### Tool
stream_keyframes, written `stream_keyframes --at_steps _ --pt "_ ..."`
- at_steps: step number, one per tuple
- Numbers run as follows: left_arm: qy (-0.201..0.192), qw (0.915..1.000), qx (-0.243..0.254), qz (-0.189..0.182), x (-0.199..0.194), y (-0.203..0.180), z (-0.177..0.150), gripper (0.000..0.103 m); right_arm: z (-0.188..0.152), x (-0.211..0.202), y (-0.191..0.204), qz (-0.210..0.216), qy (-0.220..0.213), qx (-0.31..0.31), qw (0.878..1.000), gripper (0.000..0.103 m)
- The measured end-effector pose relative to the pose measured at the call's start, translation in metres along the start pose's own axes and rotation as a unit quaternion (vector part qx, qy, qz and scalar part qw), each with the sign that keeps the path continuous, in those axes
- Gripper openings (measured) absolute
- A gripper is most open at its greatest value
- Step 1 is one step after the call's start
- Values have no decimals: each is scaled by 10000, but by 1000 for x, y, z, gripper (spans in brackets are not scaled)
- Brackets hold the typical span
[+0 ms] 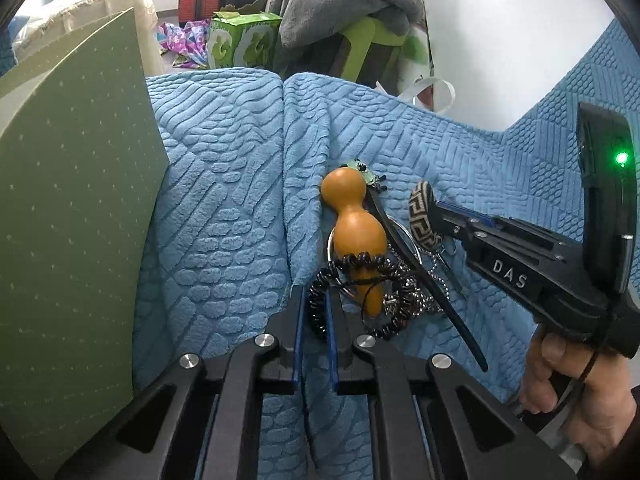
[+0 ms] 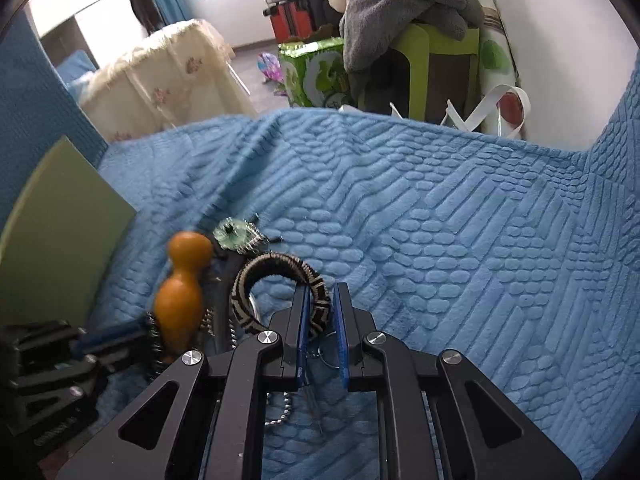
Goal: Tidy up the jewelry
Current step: 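Grasp the black coiled bracelet with the left gripper while the right grasps the patterned bangle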
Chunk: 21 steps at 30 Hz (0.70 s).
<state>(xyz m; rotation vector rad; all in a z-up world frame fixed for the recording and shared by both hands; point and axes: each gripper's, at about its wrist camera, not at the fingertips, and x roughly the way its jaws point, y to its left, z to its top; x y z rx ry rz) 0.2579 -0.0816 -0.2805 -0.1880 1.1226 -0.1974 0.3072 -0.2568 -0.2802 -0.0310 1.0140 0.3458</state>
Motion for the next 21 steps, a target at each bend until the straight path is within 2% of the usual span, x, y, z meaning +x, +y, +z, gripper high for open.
stream_keyframes --at_steps 7,10,13,21 --pt "-86 10000 -17 39 -6 -1 -4 7 0 1 5 -23 -55 -158 9999 13" --pt "-130 9999 -36 -5 -11 -1 -3 7 -2 1 8 -90 -48 -244 9997 7" --pt "-182 9998 -26 -32 -18 -2 -1 7 -2 -2 6 -57 -29 -124 9999 6" --pt "-391 9992 13 -6 -51 -2 -3 7 -7 -32 5 -180 -326 28 9993 6"
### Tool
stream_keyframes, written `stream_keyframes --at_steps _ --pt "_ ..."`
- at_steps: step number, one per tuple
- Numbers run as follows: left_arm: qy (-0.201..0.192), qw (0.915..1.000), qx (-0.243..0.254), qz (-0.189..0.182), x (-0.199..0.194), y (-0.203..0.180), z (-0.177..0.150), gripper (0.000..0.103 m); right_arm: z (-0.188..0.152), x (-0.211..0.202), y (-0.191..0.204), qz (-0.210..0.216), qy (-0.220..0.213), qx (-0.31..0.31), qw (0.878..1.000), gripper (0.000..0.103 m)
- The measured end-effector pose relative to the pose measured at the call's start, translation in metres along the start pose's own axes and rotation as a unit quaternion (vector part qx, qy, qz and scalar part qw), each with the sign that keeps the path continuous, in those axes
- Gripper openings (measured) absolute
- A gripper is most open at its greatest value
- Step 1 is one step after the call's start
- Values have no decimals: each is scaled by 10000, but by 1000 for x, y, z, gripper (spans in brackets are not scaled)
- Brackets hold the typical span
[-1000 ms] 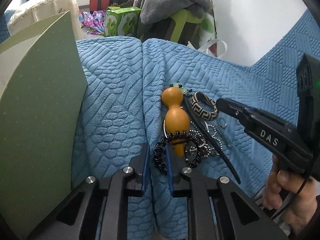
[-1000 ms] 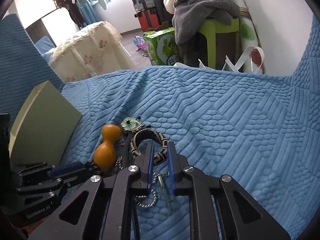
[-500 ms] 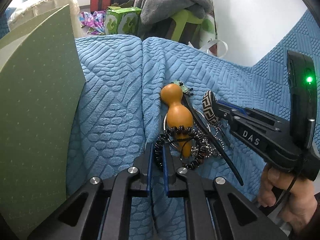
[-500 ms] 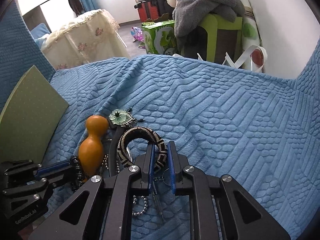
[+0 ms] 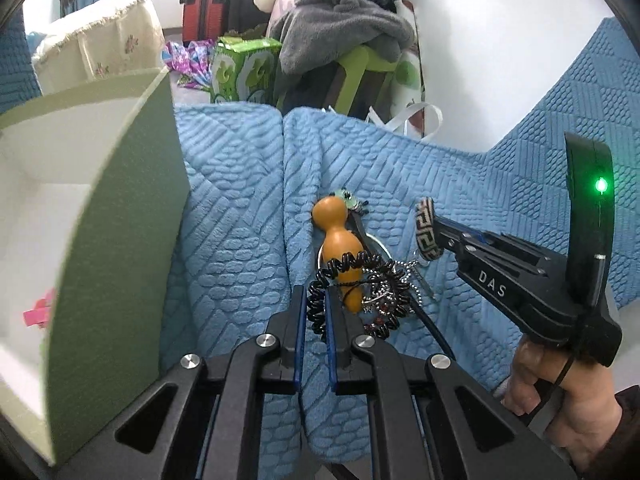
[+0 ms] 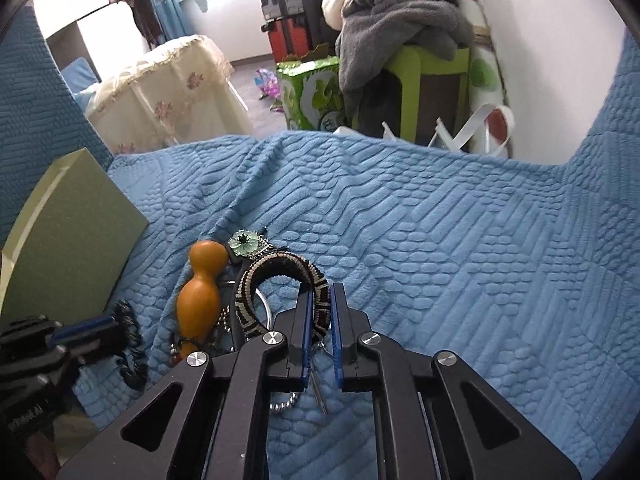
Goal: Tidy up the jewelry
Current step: 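Grasp the black coiled bracelet with the left gripper while the right grasps the patterned bangle, then carry both bracelets into the green box and open both grippers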
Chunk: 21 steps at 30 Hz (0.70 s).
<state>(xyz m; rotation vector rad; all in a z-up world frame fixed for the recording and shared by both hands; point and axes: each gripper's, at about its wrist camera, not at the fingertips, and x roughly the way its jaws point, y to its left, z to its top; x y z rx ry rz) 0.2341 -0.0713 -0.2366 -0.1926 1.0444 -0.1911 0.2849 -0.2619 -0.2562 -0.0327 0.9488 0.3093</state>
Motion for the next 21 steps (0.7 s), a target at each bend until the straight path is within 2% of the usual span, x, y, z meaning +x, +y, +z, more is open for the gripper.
stream_keyframes --at_steps 11,16,21 --pt "-317 9995 -61 23 -48 3 -8 7 -27 -49 11 33 -94 290 9995 6" --pt "-389 9992 -107 41 -69 8 -15 7 -35 -71 25 -160 -159 350 9991 6" --pt "-495 9988 -48 8 -94 12 -15 7 -39 -95 37 -113 -233 746 9969 6"
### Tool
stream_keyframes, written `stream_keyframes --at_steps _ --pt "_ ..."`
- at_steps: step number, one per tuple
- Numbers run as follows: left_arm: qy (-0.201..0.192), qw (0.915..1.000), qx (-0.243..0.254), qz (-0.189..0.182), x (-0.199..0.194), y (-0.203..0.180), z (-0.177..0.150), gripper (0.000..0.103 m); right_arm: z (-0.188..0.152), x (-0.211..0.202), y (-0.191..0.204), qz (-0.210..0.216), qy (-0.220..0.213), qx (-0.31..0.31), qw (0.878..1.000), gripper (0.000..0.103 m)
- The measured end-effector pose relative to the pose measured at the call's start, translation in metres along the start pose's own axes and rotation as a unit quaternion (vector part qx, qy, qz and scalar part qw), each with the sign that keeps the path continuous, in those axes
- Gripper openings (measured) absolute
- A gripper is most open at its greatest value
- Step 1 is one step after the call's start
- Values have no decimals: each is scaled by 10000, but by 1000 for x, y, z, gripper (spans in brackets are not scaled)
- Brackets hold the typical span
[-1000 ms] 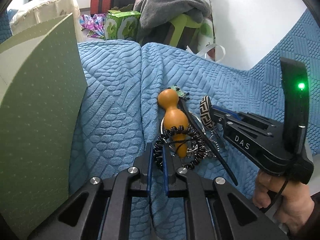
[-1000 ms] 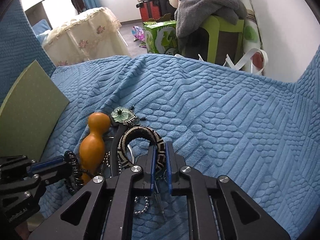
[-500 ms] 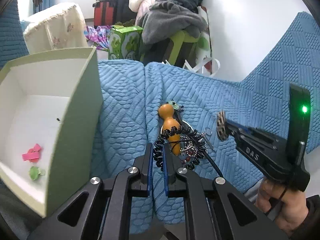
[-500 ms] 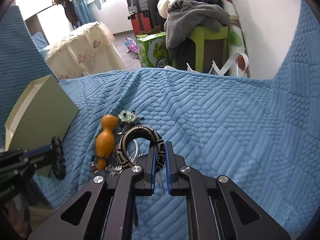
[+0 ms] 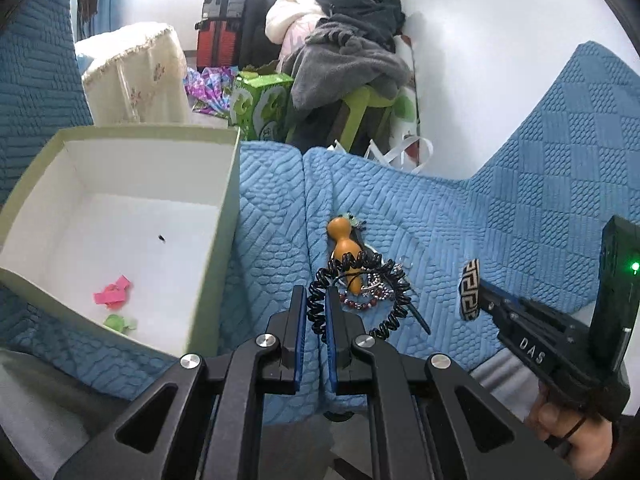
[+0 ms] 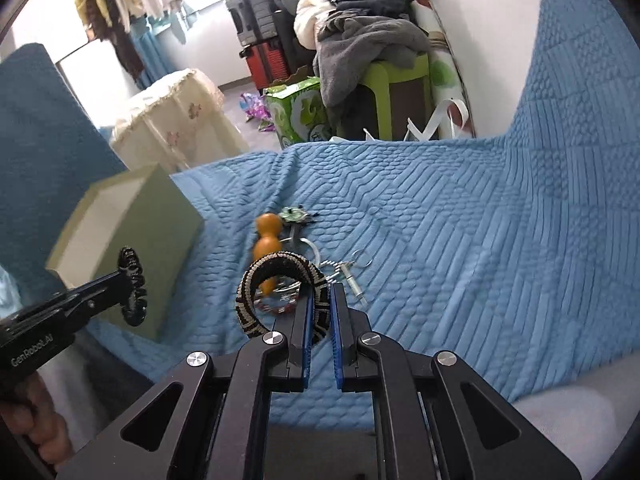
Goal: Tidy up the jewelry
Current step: 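Carry both bracelets into the green box and open both grippers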
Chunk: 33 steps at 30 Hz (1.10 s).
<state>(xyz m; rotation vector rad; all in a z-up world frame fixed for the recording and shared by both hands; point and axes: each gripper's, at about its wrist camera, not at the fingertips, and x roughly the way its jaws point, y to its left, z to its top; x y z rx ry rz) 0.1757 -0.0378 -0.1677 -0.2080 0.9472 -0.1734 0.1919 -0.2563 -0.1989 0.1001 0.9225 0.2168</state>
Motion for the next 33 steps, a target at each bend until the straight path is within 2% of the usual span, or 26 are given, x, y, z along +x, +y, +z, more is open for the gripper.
stream_keyframes --at_steps 7,12,15,25,33 --pt "127 9998 -45 -127 -22 7 9 7 4 -25 22 -51 -76 -67 9999 6" --pt "79 9999 4 -127 -36 13 18 7 7 -37 32 -15 -129 25 9999 6" --pt "-63 9999 65 -73 -47 17 26 7 13 -46 38 -29 -224 -1 9997 6" --pt "-533 9981 191 -226 -85 35 67 7 58 -83 70 128 -857 -100 9962 6" --pt "-906 9955 266 -129 -113 60 102 7 82 -78 107 249 -935 -268 9950 6"
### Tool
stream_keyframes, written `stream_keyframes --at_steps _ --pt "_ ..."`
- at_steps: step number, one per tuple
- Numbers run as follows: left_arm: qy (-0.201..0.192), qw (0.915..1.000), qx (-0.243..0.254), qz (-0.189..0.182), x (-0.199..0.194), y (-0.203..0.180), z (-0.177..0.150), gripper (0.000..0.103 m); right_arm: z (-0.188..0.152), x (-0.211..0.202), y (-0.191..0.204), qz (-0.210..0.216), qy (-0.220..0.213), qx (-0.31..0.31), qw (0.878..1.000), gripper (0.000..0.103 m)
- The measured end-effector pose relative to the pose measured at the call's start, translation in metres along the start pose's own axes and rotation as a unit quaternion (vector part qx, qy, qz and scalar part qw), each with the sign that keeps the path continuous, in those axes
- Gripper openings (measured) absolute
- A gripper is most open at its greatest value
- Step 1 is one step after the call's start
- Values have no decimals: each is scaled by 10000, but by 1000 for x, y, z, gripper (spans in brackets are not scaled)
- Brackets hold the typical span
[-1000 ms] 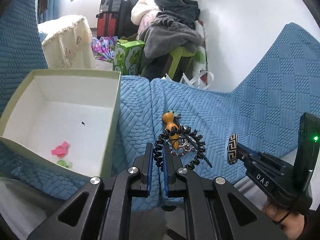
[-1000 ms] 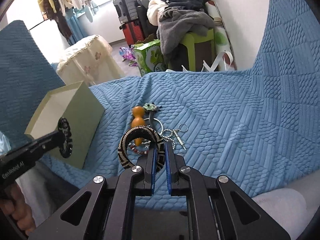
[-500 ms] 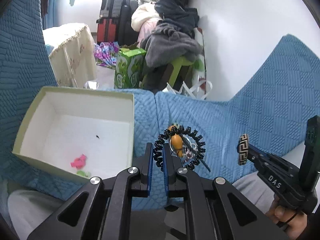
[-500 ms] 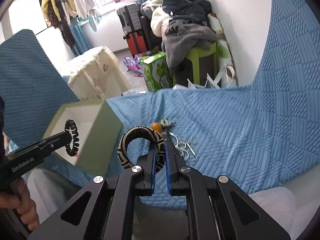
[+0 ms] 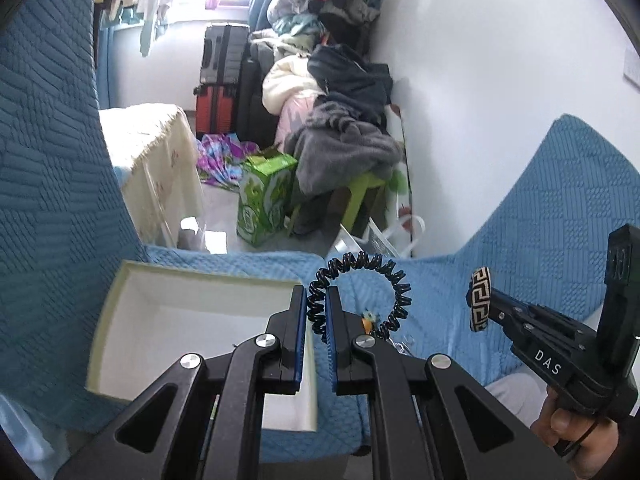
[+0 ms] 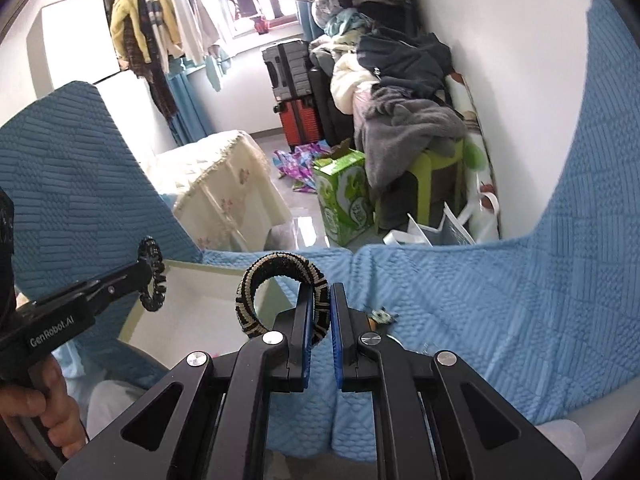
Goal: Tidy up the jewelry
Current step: 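Carry both bracelets into the green box and open both grippers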
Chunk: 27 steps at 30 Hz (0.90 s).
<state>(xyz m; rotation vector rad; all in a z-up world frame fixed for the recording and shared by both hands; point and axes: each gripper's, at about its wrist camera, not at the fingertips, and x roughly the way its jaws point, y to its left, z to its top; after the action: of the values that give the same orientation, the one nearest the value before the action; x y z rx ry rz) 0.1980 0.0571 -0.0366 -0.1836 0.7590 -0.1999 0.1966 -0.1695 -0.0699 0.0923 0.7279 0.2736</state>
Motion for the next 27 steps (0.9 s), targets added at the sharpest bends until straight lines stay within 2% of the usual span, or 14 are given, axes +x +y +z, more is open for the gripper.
stream_keyframes --at_steps 7,14,19,27 --pt "-212 9997 18 84 -14 33 16 8 14 4 33 82 -146 -106 9998 6" --pt "-181 9998 10 118 -10 69 12 8 12 17 64 105 -147 -211 9996 6" --pt "78 9999 -86 128 9 100 -3 8 -1 40 79 240 136 -208 9994 7" --pt "554 9978 -275 232 36 144 -37 8 -29 82 103 211 661 -350 9970 7"
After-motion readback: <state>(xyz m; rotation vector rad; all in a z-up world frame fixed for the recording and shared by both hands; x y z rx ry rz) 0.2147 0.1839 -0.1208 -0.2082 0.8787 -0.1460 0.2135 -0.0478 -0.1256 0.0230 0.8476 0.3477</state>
